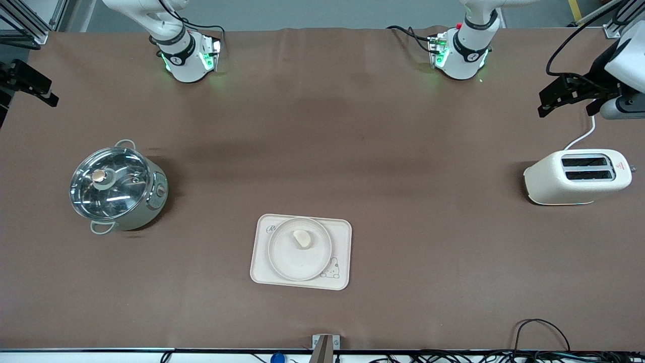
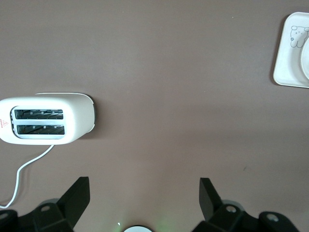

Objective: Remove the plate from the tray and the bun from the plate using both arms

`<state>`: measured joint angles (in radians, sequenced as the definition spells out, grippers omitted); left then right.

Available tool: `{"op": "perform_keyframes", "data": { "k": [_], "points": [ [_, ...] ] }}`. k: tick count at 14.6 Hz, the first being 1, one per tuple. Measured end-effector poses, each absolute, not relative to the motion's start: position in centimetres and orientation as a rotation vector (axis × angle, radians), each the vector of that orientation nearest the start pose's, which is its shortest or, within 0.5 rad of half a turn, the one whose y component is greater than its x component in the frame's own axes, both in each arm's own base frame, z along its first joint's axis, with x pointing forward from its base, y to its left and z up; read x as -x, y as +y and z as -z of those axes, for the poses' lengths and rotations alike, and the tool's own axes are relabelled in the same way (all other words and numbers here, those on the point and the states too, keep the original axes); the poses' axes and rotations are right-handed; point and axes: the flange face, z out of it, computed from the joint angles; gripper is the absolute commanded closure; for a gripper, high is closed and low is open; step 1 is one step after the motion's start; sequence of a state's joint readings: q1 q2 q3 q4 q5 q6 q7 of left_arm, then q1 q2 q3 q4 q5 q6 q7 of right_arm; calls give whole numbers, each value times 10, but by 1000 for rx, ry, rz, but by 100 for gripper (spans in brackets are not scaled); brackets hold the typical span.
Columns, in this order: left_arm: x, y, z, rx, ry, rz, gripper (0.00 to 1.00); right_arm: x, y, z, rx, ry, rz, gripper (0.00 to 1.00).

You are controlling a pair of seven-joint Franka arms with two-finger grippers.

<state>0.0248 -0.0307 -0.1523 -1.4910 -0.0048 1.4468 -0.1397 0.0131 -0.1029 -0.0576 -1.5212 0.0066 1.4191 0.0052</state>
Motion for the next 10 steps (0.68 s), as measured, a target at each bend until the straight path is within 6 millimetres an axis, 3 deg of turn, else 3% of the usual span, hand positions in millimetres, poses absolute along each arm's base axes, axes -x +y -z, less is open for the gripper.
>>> {"op": "perform_keyframes", "data": {
  "k": [10],
  "points": [
    [-537, -71, -651, 3140, -14, -67, 0, -505, -17, -685, 3120, 55, -11, 0]
  ]
}}
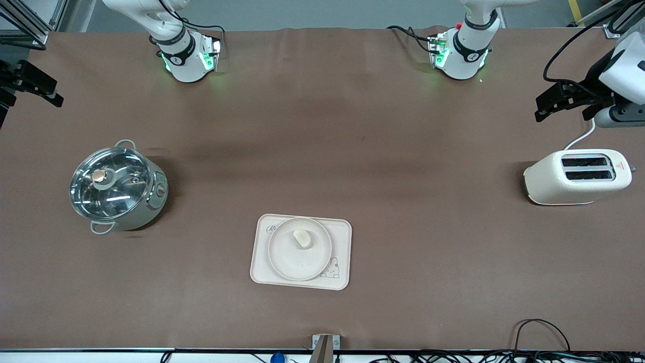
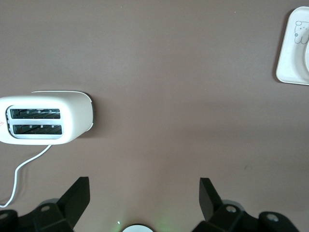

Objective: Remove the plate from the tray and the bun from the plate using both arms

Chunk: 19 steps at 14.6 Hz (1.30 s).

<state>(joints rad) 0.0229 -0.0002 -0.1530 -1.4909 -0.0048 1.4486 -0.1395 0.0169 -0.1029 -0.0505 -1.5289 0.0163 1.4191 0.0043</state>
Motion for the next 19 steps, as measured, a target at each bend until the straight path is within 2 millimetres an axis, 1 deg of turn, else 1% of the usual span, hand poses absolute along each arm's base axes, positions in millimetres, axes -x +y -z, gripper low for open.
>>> {"op": "perform_keyframes", "data": {
  "k": [4, 8, 10, 11, 12, 14, 16, 19],
  "points": [
    [-550, -74, -632, 3141, -4, -108, 0, -505, -9, -684, 3090, 35, -17, 0],
    [-578, -74, -618, 3156, -6, -86, 0, -505, 9, -683, 3053, -14, -20, 0],
    [-585, -76, -617, 3160, -1, -81, 0, -512, 15, -672, 3019, -16, -9, 0],
    [-586, -77, -620, 3163, 3, -63, 0, -520, 17, -660, 2996, -4, 4, 0],
    [-587, -79, -625, 3166, 7, -35, 0, -531, 21, -642, 2964, 14, 18, 0],
    [-587, -81, -636, 3170, 15, 4, 0, -556, 34, -592, 2916, 49, 25, 0],
    [-587, -82, -642, 3172, 20, 21, 0, -581, 55, -544, 2859, 89, 11, 0],
    [-587, -84, -643, 3173, 23, 26, 0, -617, 87, -478, 2764, 177, -3, 0]
  ]
}}
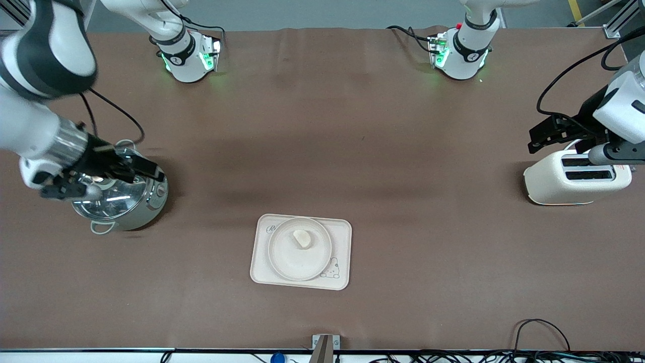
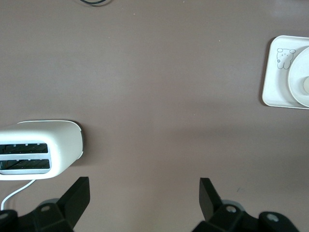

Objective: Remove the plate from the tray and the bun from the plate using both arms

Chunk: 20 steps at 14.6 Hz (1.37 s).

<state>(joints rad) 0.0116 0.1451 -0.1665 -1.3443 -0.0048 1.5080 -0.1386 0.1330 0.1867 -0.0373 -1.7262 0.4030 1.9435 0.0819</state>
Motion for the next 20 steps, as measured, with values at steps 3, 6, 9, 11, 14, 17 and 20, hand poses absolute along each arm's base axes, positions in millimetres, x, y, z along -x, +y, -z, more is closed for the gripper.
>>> {"op": "perform_keyframes", "data": {
  "k": [3, 6, 9, 11, 14, 17, 20],
  "points": [
    [-587, -82, -643, 3173, 19, 25, 0, -642, 125, -405, 2685, 259, -9, 0],
    [-588, -78, -644, 3173, 7, 27, 0, -656, 185, -325, 2657, 265, -5, 0],
    [-587, -78, -644, 3173, 9, 27, 0, -676, 221, -275, 2636, 276, -38, 4],
    [-587, -80, -644, 3170, 16, 28, 0, -693, 227, -256, 2624, 281, -37, 12],
    [-587, -83, -644, 3152, 26, 32, 0, -705, 233, -233, 2617, 295, -1, 30],
    [-587, -84, -644, 3147, 30, 33, 0, -704, 252, -211, 2624, 285, 27, 38],
    [-587, -83, -644, 3146, 29, 33, 0, -700, 268, -192, 2630, 273, 38, 50]
  ]
}}
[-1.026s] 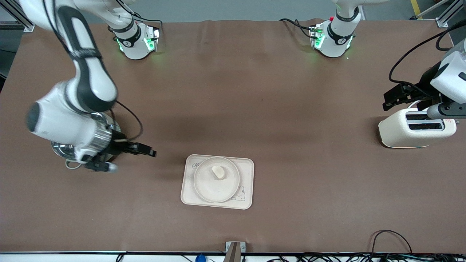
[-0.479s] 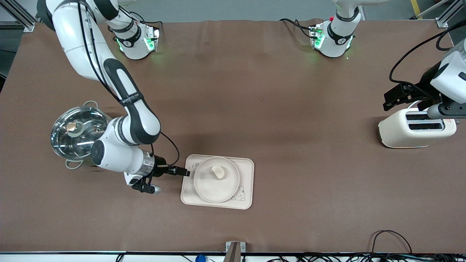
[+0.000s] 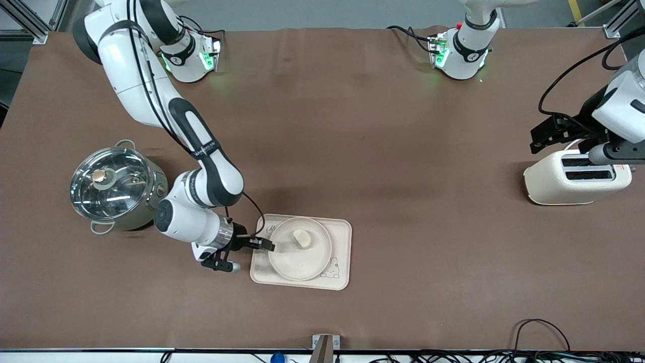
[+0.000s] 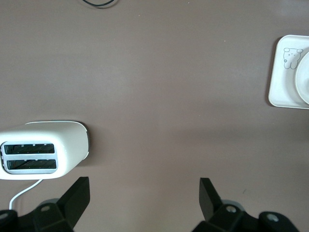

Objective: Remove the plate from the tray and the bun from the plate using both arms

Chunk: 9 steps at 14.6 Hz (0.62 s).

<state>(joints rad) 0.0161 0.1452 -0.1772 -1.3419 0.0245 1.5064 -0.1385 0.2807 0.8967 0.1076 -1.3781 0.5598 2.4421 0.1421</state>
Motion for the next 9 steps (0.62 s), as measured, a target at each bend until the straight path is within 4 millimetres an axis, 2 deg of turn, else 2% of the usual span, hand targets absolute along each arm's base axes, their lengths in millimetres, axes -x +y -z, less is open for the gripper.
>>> {"op": "perform_keyframes", "data": {
  "k": [1, 6, 9],
  "points": [
    [-587, -83, -644, 3141, 28, 34, 0, -700, 270, -187, 2632, 272, 36, 55],
    [-587, -81, -644, 3134, 25, 36, 0, -702, 272, -174, 2634, 268, 57, 99],
    [-587, -80, -644, 3133, 22, 36, 0, -703, 272, -170, 2636, 247, 79, 100]
  ]
}}
